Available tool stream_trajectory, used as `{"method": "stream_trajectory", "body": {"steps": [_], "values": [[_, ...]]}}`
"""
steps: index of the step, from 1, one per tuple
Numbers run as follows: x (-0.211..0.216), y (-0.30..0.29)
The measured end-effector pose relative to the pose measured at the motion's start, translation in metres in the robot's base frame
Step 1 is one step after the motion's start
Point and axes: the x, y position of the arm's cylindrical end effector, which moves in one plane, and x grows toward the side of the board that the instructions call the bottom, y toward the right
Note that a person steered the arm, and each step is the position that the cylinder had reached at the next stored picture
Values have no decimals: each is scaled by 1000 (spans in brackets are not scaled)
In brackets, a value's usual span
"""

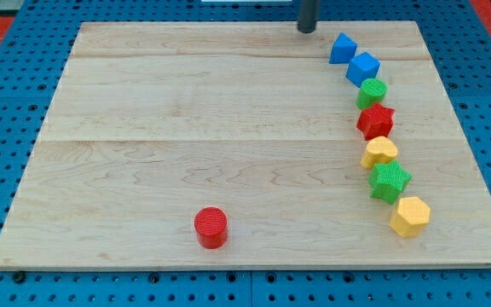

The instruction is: Slide the blue triangle into the blue cube

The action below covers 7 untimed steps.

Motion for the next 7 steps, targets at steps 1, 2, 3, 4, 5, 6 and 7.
{"method": "stream_trajectory", "body": {"steps": [1,2,3,4,5,6,7], "values": [[26,22],[34,65],[24,76],[-8,32],[-22,40],[2,29],[108,4]]}}
